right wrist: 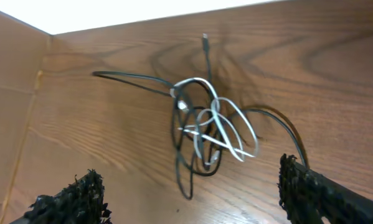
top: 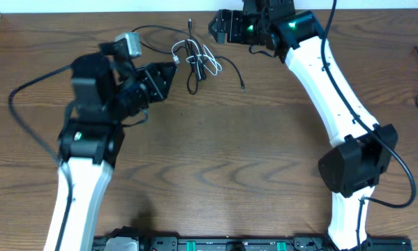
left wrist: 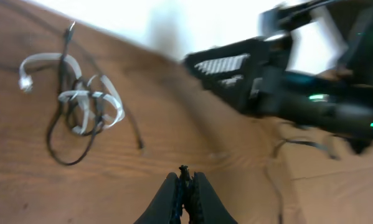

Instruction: Untangle cables

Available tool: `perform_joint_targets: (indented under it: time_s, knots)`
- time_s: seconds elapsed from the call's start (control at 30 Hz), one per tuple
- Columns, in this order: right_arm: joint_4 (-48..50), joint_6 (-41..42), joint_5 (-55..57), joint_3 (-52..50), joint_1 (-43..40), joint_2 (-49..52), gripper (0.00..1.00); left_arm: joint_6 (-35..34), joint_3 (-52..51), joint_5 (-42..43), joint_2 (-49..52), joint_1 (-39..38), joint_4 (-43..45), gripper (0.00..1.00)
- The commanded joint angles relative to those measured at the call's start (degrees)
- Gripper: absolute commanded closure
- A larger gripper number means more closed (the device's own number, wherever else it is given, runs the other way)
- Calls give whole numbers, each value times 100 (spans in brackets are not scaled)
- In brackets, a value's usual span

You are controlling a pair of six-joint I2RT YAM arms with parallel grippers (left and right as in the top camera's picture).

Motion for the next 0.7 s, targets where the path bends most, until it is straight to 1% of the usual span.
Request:
perform_joint_targets:
  time_s: [0.0, 0.13, 0.2, 0.3, 0.33, 0.43, 0.57, 0.67]
  knots:
    - [-24, 59, 127, -22, -210, 136, 12, 365, 125, -304, 616, -164, 46, 92]
    - [-232, 52, 63, -20, -603, 122, 10, 498, 125, -979, 1342, -442, 260, 92]
    - [-470, 46, -33, -20, -807, 122, 10, 538, 125, -1255, 1661, -564, 463, 89]
    - [-883, -184, -149, -20, -1062, 122, 11, 535, 125, -1606, 2142, -691, 861, 83]
    - [-1016, -256, -149, -20, -1113, 122, 11, 535, 125, -1674, 2291, -717, 992, 79]
    - [-1399, -584, -142, -22, -1198, 122, 11, 529, 125, -1755, 2719, -726, 1381, 73]
    - [-1685, -898, -120, -22, -1176, 125, 10, 514, 125, -1882, 3073, -726, 1685, 68]
    - [-1731, -955, -11, -24, -1091, 129, 9, 514, 125, -2149, 3200, -726, 1788, 65]
